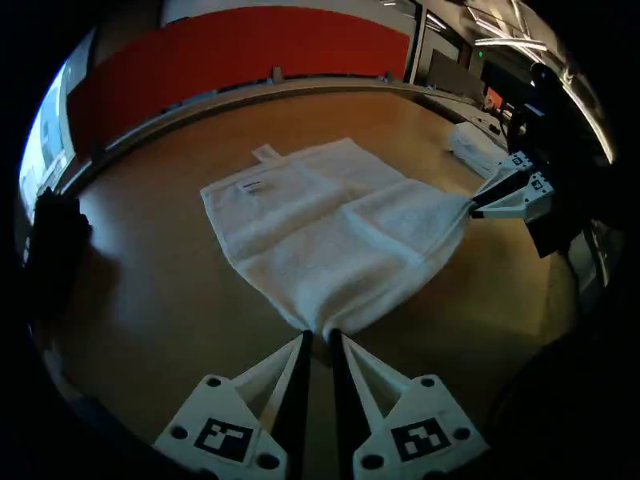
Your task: Fold towel
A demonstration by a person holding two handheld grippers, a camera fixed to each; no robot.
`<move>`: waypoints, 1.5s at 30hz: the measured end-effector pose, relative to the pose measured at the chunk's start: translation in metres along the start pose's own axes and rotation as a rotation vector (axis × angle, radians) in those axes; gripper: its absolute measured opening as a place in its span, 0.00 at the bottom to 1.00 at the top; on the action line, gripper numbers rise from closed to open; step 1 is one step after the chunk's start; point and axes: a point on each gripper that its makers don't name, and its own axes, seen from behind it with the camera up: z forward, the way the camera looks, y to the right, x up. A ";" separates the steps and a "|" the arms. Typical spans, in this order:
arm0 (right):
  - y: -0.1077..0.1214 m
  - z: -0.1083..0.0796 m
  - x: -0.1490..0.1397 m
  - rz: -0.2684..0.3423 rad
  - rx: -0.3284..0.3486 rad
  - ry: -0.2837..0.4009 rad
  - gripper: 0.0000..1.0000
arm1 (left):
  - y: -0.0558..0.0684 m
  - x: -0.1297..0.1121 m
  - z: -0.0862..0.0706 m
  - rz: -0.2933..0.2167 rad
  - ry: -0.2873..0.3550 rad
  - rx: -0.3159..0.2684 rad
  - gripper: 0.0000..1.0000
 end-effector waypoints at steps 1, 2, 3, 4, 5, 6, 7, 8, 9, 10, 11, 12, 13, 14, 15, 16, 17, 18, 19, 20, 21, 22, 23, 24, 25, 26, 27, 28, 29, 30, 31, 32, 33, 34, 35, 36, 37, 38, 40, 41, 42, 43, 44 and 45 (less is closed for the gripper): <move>0.000 -0.002 0.003 -0.002 -0.002 0.005 0.14 | 0.000 0.002 -0.002 -0.001 0.003 0.001 0.17; 0.001 -0.005 0.006 -0.004 -0.004 0.010 0.14 | 0.001 0.005 -0.005 -0.002 0.005 0.001 0.17; 0.001 -0.007 0.009 -0.006 -0.006 0.015 0.14 | 0.001 0.007 -0.007 -0.003 0.008 0.002 0.17; 0.001 -0.010 0.011 -0.008 -0.008 0.020 0.14 | 0.002 0.009 -0.010 -0.005 0.010 0.002 0.17; 0.001 -0.012 0.014 -0.011 -0.009 0.024 0.14 | 0.002 0.011 -0.012 -0.007 0.013 0.002 0.17; 0.001 -0.015 0.016 -0.013 -0.011 0.029 0.14 | 0.003 0.014 -0.015 -0.010 0.015 0.001 0.17; 0.002 -0.018 0.019 -0.015 -0.013 0.033 0.14 | 0.004 0.016 -0.018 -0.012 0.018 0.001 0.17; 0.002 -0.021 0.021 -0.016 -0.014 0.037 0.14 | 0.004 0.018 -0.020 -0.015 0.021 0.001 0.17; 0.001 -0.024 0.024 -0.018 -0.016 0.041 0.14 | 0.005 0.020 -0.024 -0.019 0.024 0.001 0.17; 0.001 -0.026 0.026 -0.020 -0.017 0.044 0.14 | 0.005 0.022 -0.026 -0.022 0.026 0.000 0.17; 0.001 -0.029 0.028 -0.021 -0.018 0.048 0.14 | 0.006 0.024 -0.029 -0.025 0.028 -0.001 0.17; 0.000 -0.032 0.030 -0.022 -0.019 0.051 0.14 | 0.007 0.025 -0.032 -0.029 0.030 -0.001 0.17; 0.000 -0.034 0.031 -0.023 -0.020 0.053 0.14 | 0.007 0.026 -0.035 -0.033 0.031 -0.002 0.17; -0.001 -0.037 0.033 -0.024 -0.021 0.055 0.14 | 0.008 0.028 -0.038 -0.036 0.033 -0.004 0.17; -0.002 -0.040 0.034 -0.025 -0.021 0.058 0.14 | 0.008 0.029 -0.041 -0.040 0.034 -0.005 0.17; -0.003 -0.042 0.035 -0.025 -0.022 0.059 0.14 | 0.009 0.029 -0.043 -0.042 0.035 -0.005 0.17; -0.004 -0.044 0.036 -0.025 -0.022 0.061 0.14 | 0.009 0.030 -0.045 -0.045 0.036 -0.006 0.17; -0.005 -0.047 0.037 -0.025 -0.023 0.062 0.14 | 0.010 0.031 -0.048 -0.047 0.037 -0.007 0.17; -0.006 -0.048 0.037 -0.025 -0.024 0.063 0.14 | 0.011 0.032 -0.050 -0.049 0.038 -0.007 0.17; -0.007 -0.050 0.037 -0.025 -0.024 0.063 0.14 | 0.012 0.032 -0.052 -0.051 0.039 -0.007 0.17; -0.009 -0.052 0.037 -0.025 -0.025 0.063 0.14 | 0.013 0.033 -0.055 -0.053 0.039 -0.008 0.17; -0.010 -0.054 0.037 -0.024 -0.025 0.063 0.14 | 0.014 0.033 -0.057 -0.056 0.038 -0.009 0.17; -0.011 -0.055 0.037 -0.023 -0.026 0.063 0.14 | 0.015 0.033 -0.058 -0.059 0.038 -0.011 0.17; -0.012 -0.057 0.037 -0.023 -0.026 0.063 0.14 | 0.016 0.033 -0.060 -0.062 0.038 -0.012 0.17; -0.013 -0.058 0.038 -0.021 -0.027 0.063 0.14 | 0.017 0.033 -0.062 -0.065 0.038 -0.013 0.17; -0.013 -0.059 0.038 -0.020 -0.028 0.062 0.14 | 0.018 0.033 -0.064 -0.068 0.038 -0.014 0.17; -0.014 -0.061 0.038 -0.018 -0.029 0.062 0.14 | 0.019 0.033 -0.065 -0.071 0.038 -0.015 0.17; -0.015 -0.063 0.039 -0.017 -0.030 0.064 0.14 | 0.021 0.034 -0.067 -0.074 0.039 -0.016 0.17; -0.016 -0.065 0.040 -0.016 -0.030 0.065 0.14 | 0.022 0.034 -0.069 -0.077 0.040 -0.018 0.17; -0.016 -0.067 0.041 -0.015 -0.031 0.066 0.14 | 0.024 0.035 -0.071 -0.080 0.040 -0.019 0.17; -0.017 -0.069 0.041 -0.014 -0.032 0.067 0.14 | 0.025 0.035 -0.072 -0.083 0.041 -0.021 0.17; -0.017 -0.071 0.041 -0.014 -0.034 0.067 0.14 | 0.026 0.036 -0.074 -0.086 0.042 -0.023 0.17; -0.017 -0.073 0.042 -0.014 -0.035 0.067 0.14 | 0.028 0.036 -0.076 -0.089 0.042 -0.026 0.17; -0.017 -0.075 0.042 -0.014 -0.035 0.067 0.14 | 0.029 0.036 -0.077 -0.091 0.043 -0.029 0.17; -0.018 -0.077 0.042 -0.015 -0.036 0.067 0.14 | 0.031 0.036 -0.078 -0.094 0.043 -0.032 0.17; -0.018 -0.079 0.042 -0.015 -0.037 0.067 0.14 | 0.032 0.036 -0.080 -0.096 0.043 -0.035 0.17; -0.019 -0.080 0.042 -0.016 -0.037 0.066 0.14 | 0.033 0.036 -0.081 -0.097 0.042 -0.037 0.17; -0.019 -0.082 0.042 -0.017 -0.037 0.066 0.14 | 0.035 0.036 -0.082 -0.098 0.041 -0.039 0.17; -0.021 -0.085 0.042 -0.018 -0.037 0.065 0.14 | 0.037 0.035 -0.085 -0.100 0.041 -0.041 0.17; -0.021 -0.086 0.042 -0.018 -0.037 0.065 0.14 | 0.037 0.036 -0.086 -0.101 0.041 -0.042 0.17; -0.022 -0.088 0.042 -0.019 -0.036 0.064 0.14 | 0.038 0.036 -0.087 -0.102 0.041 -0.042 0.17; -0.023 -0.089 0.042 -0.020 -0.036 0.064 0.14 | 0.039 0.037 -0.089 -0.103 0.042 -0.043 0.17; -0.024 -0.090 0.042 -0.021 -0.036 0.063 0.14 | 0.040 0.037 -0.090 -0.103 0.044 -0.043 0.17; -0.025 -0.091 0.042 -0.022 -0.036 0.063 0.14 | 0.040 0.038 -0.092 -0.104 0.045 -0.044 0.17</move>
